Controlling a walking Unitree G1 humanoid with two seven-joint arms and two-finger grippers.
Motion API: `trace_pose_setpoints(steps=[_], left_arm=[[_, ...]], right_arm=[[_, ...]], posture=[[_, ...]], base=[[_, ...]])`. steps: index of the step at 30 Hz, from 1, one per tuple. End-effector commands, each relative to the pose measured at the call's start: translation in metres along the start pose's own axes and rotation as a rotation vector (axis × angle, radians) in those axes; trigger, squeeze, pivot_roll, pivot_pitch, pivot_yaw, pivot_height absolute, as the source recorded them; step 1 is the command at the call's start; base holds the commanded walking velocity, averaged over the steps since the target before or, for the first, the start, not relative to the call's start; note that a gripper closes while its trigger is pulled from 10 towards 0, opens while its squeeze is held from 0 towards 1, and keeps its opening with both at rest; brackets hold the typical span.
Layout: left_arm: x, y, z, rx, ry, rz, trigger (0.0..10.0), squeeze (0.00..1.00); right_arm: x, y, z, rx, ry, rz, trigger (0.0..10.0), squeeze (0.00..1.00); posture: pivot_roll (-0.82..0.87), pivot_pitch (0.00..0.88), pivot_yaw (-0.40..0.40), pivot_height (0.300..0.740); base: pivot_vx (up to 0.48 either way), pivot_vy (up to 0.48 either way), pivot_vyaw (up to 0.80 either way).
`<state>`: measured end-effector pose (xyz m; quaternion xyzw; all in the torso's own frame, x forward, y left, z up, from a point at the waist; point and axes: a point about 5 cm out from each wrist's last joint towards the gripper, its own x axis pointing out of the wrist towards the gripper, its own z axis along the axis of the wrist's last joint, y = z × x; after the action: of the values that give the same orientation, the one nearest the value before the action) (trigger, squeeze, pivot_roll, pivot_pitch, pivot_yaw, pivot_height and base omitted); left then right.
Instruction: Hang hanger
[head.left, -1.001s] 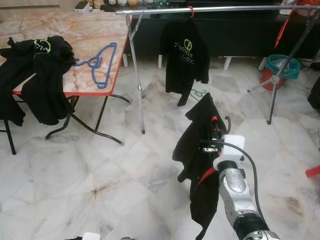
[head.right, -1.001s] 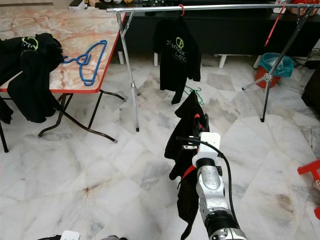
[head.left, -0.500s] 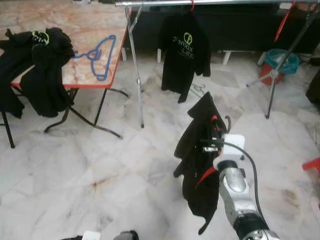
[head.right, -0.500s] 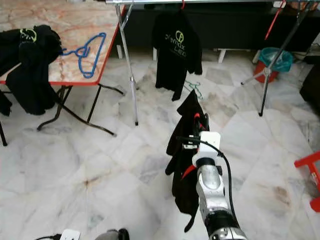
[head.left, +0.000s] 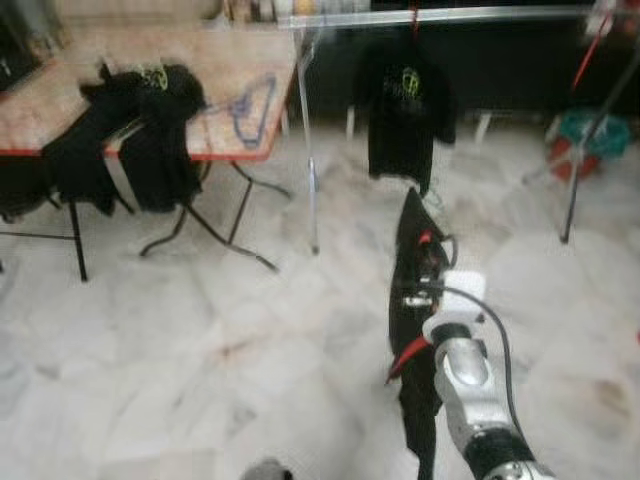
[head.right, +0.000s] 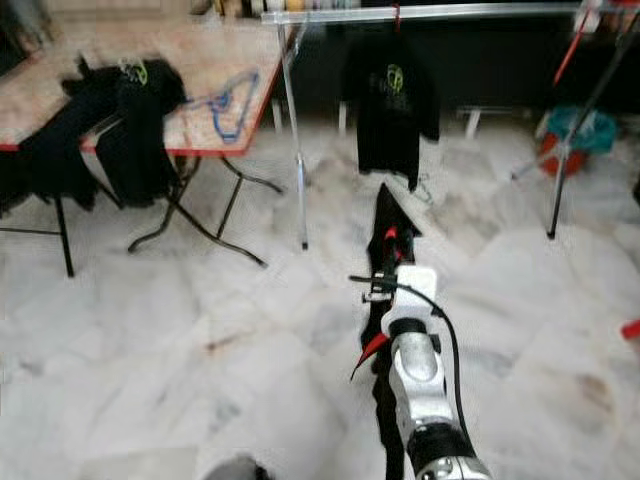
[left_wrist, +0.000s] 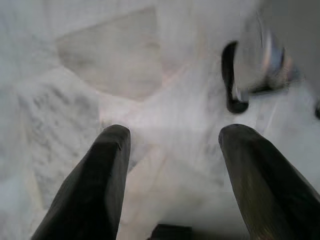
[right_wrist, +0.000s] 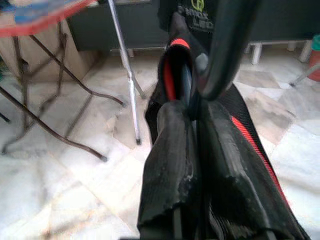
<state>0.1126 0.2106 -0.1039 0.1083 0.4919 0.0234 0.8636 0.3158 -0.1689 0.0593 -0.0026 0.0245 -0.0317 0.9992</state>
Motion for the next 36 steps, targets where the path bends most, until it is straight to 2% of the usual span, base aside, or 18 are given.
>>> trace_pose_setpoints(steps=[1, 10, 14, 16, 19, 22, 23, 24, 26, 28, 29, 30, 32, 33, 35, 36], left_arm=[[0.002, 0.002, 0.008, 0.012, -0.033, 0.007, 10.0, 0.0], [0.002, 0.002, 0.01, 0.021, -0.047, 0.004, 10.0, 0.0], [0.003, 0.009, 0.021, 0.032, -0.103, 0.02, 10.0, 0.0], [0.005, 0.017, 0.04, 0.035, -0.199, 0.038, 10.0, 0.0], [0.005, 0.022, 0.055, 0.049, -0.271, 0.049, 10.0, 0.0], [0.003, 0.035, 0.085, 0.051, -0.415, 0.076, 10.0, 0.0], [0.003, 0.035, 0.085, 0.051, -0.415, 0.076, 10.0, 0.0], [0.001, 0.039, 0.1, 0.058, -0.48, 0.082, 10.0, 0.0], [-0.002, 0.041, 0.114, 0.06, -0.541, 0.087, 10.0, 0.0], [-0.007, 0.044, 0.139, 0.058, -0.641, 0.097, 10.0, 0.0], [-0.007, 0.044, 0.139, 0.058, -0.641, 0.097, 10.0, 0.0], [-0.011, 0.045, 0.152, 0.054, -0.695, 0.102, 10.0, 0.0], [-0.013, 0.045, 0.158, 0.055, -0.718, 0.103, 10.0, 0.0], [-0.022, 0.047, 0.178, 0.059, -0.803, 0.1, 10.0, 0.0], [-0.036, 0.048, 0.2, 0.056, -0.896, 0.09, 10.0, 0.0], [-0.036, 0.048, 0.2, 0.056, -0.896, 0.09, 10.0, 0.0]], right_arm=[[0.003, 0.003, 0.006, 0.004, -0.027, 0.007, 10.0, 0.0], [0.002, 0.002, 0.005, -0.001, -0.024, 0.01, 10.0, 0.0], [0.004, -0.001, 0.004, -0.037, 0.002, 0.023, 10.0, 0.0], [0.008, -0.008, 0.0, -0.144, 0.071, 0.051, 10.0, 0.0], [0.012, -0.016, 0.005, -0.112, 0.067, 0.069, 10.0, 0.0], [0.02, -0.024, 0.018, -0.153, 0.052, 0.151, 10.0, 0.0], [0.02, -0.024, 0.018, -0.153, 0.052, 0.151, 10.0, 0.0], [0.024, -0.025, 0.025, -0.178, 0.04, 0.203, 10.0, 0.0], [0.026, -0.024, 0.031, -0.196, 0.027, 0.249, 10.0, 0.0], [0.029, -0.022, 0.04, -0.194, 0.008, 0.317, 10.0, 0.0], [0.029, -0.022, 0.04, -0.194, 0.008, 0.317, 10.0, 0.0], [0.03, -0.02, 0.043, -0.18, -0.001, 0.35, 10.0, 0.0], [0.031, -0.019, 0.044, -0.167, -0.001, 0.368, 10.0, 0.0], [0.03, -0.015, 0.044, -0.152, 0.017, 0.445, 10.0, 0.0], [0.027, -0.012, 0.04, -0.17, 0.053, 0.539, 10.0, 0.0], [0.027, -0.012, 0.04, -0.17, 0.053, 0.539, 10.0, 0.0]], posture=[[0.04, 0.096, 0.007, 0.74], [0.04, 0.079, 0.006, 0.74], [0.04, 0.07, 0.005, 0.74], [0.04, 0.066, 0.004, 0.74], [0.04, 0.064, 0.002, 0.74], [0.04, 0.065, 0.0, 0.74], [0.04, 0.065, 0.0, 0.74], [0.04, 0.073, -0.002, 0.74], [0.04, 0.075, -0.004, 0.74], [0.04, 0.074, -0.007, 0.74], [0.04, 0.074, -0.007, 0.74], [0.04, 0.074, -0.007, 0.74], [0.04, 0.073, -0.008, 0.74], [0.04, 0.073, -0.007, 0.74], [0.04, 0.073, -0.007, 0.74], [0.04, 0.073, -0.007, 0.74]], base=[[0.0, 0.0, 0.0], [0.0, 0.0, 0.0], [0.0, 0.0, 0.0], [0.0, 0.0, 0.0], [0.0, 0.0, 0.0], [0.0, 0.0, 0.0], [0.0, 0.0, 0.0], [0.0, 0.0, 0.0], [0.0, 0.0, 0.0], [0.0, 0.0, 0.0], [0.0, 0.0, 0.0], [0.0, 0.0, 0.0], [0.0, 0.0, 0.0], [0.0, 0.0, 0.0], [0.0, 0.0, 0.0], [0.0, 0.0, 0.0]])
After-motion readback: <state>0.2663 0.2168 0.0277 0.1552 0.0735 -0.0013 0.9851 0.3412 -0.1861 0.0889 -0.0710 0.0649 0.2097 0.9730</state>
